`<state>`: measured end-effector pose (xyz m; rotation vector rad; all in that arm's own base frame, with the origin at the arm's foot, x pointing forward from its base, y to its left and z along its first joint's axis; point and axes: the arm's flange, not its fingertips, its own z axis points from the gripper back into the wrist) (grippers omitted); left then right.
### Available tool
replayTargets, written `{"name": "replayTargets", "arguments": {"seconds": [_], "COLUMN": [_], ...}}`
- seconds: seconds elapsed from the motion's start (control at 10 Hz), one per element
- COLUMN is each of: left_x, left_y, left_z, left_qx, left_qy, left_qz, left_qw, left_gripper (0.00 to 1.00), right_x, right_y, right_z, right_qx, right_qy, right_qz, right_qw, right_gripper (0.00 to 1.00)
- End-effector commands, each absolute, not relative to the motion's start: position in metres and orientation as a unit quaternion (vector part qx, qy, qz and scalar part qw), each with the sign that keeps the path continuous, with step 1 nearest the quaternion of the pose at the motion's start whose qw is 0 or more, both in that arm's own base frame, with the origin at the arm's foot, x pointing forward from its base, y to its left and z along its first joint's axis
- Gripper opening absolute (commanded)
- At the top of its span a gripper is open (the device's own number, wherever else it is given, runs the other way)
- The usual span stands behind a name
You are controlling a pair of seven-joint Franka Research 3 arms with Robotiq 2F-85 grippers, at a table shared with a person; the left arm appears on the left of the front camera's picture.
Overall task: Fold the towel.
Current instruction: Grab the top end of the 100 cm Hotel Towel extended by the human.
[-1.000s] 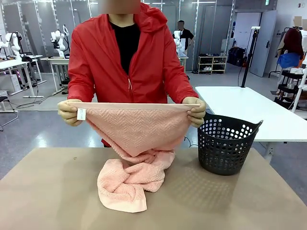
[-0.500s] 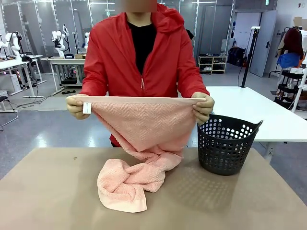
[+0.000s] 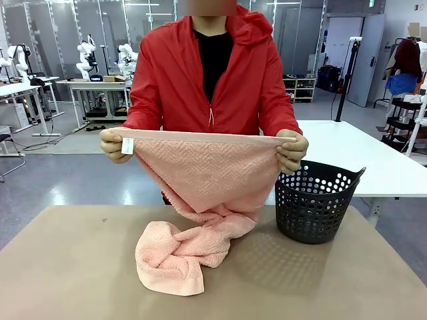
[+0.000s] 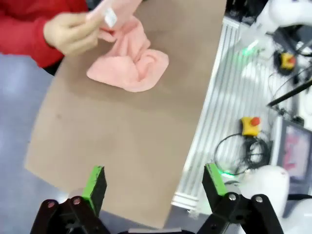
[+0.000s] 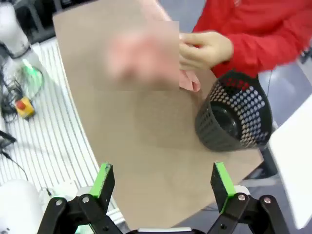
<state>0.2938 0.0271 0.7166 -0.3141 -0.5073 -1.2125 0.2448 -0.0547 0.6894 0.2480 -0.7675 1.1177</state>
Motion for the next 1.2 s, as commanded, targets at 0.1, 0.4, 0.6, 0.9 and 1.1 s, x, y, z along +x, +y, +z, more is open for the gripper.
{"name": "replayTargets", "arguments": {"seconds": [0.1, 0.4, 0.6, 0.9, 1.1], "left_x": [0.283, 0.287, 0.289, 0.289, 0.289], "left_y": [-0.025, -0.043, -0.038, -0.046, -0.043], "left_z": [0.692, 0.683, 0.688, 0.685, 0.684], "left_qx": [-0.065, -0.06, -0.099, -0.07, -0.082], "left_qy": [-0.26, -0.271, -0.286, -0.266, -0.268], "left_qz": [-0.611, -0.619, -0.603, -0.628, -0.629], "left_qw": [0.745, 0.735, 0.738, 0.728, 0.725], "left_gripper": [1.0, 1.0, 1.0, 1.0, 1.0], "right_x": [0.248, 0.256, 0.258, 0.254, 0.254], "right_y": [0.006, 0.042, 0.044, 0.046, 0.046], "right_z": [0.691, 0.693, 0.69, 0.692, 0.692], "right_qx": [0.046, 0.028, 0.031, 0.031, 0.031], "right_qy": [-0.341, -0.321, -0.304, -0.323, -0.323], "right_qz": [0.584, 0.61, 0.613, 0.625, 0.625], "right_qw": [0.735, 0.724, 0.729, 0.71, 0.71], "right_gripper": [1.0, 1.0, 1.0, 1.0, 1.0]}}
